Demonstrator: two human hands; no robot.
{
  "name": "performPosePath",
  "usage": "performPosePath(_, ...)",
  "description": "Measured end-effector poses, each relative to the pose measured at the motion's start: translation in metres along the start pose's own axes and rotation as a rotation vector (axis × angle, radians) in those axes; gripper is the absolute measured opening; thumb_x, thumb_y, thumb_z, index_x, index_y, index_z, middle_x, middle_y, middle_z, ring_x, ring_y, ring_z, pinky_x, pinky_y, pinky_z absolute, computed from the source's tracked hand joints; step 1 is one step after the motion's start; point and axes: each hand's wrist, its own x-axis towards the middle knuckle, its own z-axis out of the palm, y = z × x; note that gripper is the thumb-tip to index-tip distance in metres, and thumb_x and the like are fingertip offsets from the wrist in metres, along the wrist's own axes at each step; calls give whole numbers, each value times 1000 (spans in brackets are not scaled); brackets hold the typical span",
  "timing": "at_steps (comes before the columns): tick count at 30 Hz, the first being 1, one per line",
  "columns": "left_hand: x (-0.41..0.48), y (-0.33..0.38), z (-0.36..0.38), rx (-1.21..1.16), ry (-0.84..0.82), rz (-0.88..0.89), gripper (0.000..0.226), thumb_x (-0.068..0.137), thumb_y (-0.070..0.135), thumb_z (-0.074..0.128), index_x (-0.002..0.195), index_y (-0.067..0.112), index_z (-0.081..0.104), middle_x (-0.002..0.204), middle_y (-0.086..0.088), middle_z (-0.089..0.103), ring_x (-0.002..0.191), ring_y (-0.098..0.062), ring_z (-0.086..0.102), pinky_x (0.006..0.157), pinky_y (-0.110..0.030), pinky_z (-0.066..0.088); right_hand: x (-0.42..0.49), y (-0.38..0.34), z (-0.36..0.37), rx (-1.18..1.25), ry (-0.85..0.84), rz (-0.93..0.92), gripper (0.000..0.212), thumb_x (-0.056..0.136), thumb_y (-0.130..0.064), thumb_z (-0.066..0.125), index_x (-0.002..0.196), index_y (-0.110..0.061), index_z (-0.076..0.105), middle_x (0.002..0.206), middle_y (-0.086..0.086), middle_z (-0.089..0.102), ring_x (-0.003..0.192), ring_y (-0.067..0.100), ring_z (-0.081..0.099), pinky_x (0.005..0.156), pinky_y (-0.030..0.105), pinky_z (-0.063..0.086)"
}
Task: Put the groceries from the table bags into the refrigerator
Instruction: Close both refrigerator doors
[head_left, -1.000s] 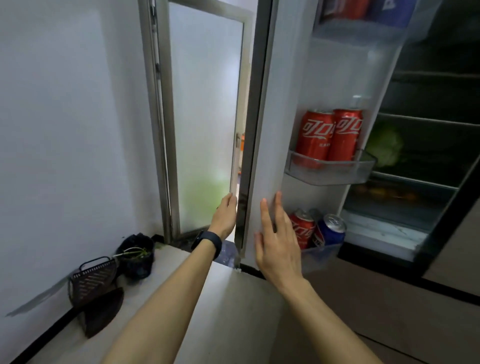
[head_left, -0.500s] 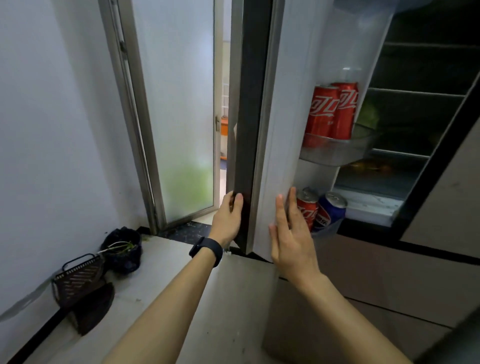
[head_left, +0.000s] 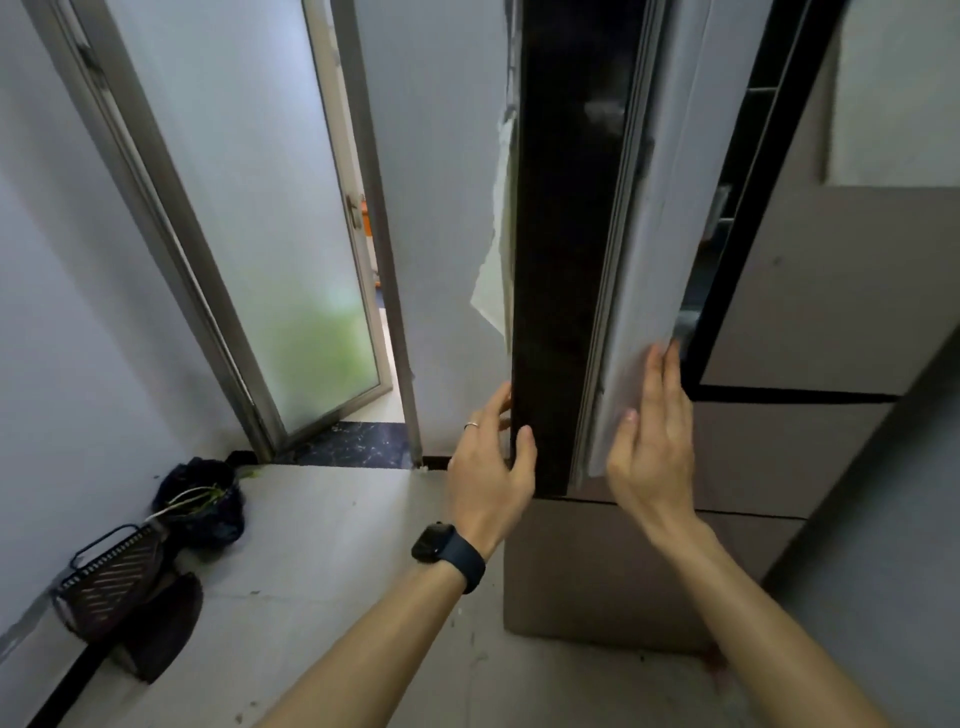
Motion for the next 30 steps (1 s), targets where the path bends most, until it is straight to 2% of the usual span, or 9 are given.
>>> performPosePath(3, 10, 13, 21, 63, -37, 104, 38, 99, 37, 55, 135, 30, 48, 121, 9, 62, 97, 4, 56, 78, -21, 56, 8, 21, -20, -44, 14, 91, 75, 97, -25, 52, 159, -21, 12, 166, 0, 8, 149, 21, 15, 118, 38, 21)
performPosePath(7, 42, 42, 42, 141, -3, 350, 25, 97, 39, 52, 117, 23, 55, 106, 7, 59, 88, -3, 55, 71, -32, 56, 19, 43, -43, 26, -88, 209, 92, 88, -53, 64, 159, -27, 11, 162, -7, 8, 147, 18, 13, 113, 39, 23)
performPosePath(10, 81, 77, 59, 167, 143, 573, 39, 89, 37, 60, 120, 15, 52, 121, -5, 53, 106, -16, 52, 86, -33, 49, 39, 60, -56, 135, -228, 286, 113, 74, -78, 60, 158, -34, -2, 160, -21, -6, 149, 14, 5, 114, 41, 19)
performPosePath(12, 108, 102, 71, 246, 225, 732, 56, 86, 41, 63, 131, 15, 42, 137, -8, 41, 123, -26, 46, 100, -36, 39, 56, 73, -64, 116, -300, 320, 128, 65, -85, 63, 157, -34, -9, 161, -21, -10, 151, 16, 1, 118, 46, 18)
performPosePath(14, 132, 125, 85, 350, 263, 832, 71, 85, 48, 62, 140, 16, 31, 148, -9, 28, 137, -31, 35, 111, -48, 31, 72, 86, -70, 71, -350, 349, 137, 58, -86, 67, 156, -32, -11, 163, -14, -9, 152, 19, 1, 121, 51, 19)
performPosePath(17, 159, 145, 111, 505, 274, 888, 82, 87, 57, 56, 149, 14, 22, 157, -10, 18, 147, -32, 21, 116, -61, 19, 91, 109, -72, 68, -369, 371, 140, 52, -86, 72, 157, -32, -5, 165, -8, 2, 152, 22, 10, 118, 56, 27)
performPosePath(22, 186, 152, 155, 585, 236, 894, 88, 89, 55, 54, 154, 12, 13, 161, -15, 19, 151, -29, 11, 119, -61, 12, 118, 142, -74, 33, -400, 381, 131, 59, -78, 74, 158, -29, 3, 165, -5, 13, 149, 19, 21, 116, 49, 34)
performPosePath(25, 193, 152, 173, 580, 229, 879, 90, 88, 50, 55, 155, 12, 9, 162, -15, 15, 151, -30, 7, 119, -62, 11, 128, 158, -72, 3, -381, 335, 121, 59, -85, 68, 155, -33, 16, 157, -5, 32, 142, 21, 34, 108, 48, 44)
performPosePath(30, 205, 160, 202, 563, 231, 865, 89, 89, 44, 56, 156, 9, 10, 163, -13, 4, 152, -30, 1, 118, -64, 10, 139, 177, -84, -183, -309, 218, 111, 69, -84, 58, 155, -40, 3, 164, -10, -3, 150, 20, 0, 118, 50, 27)
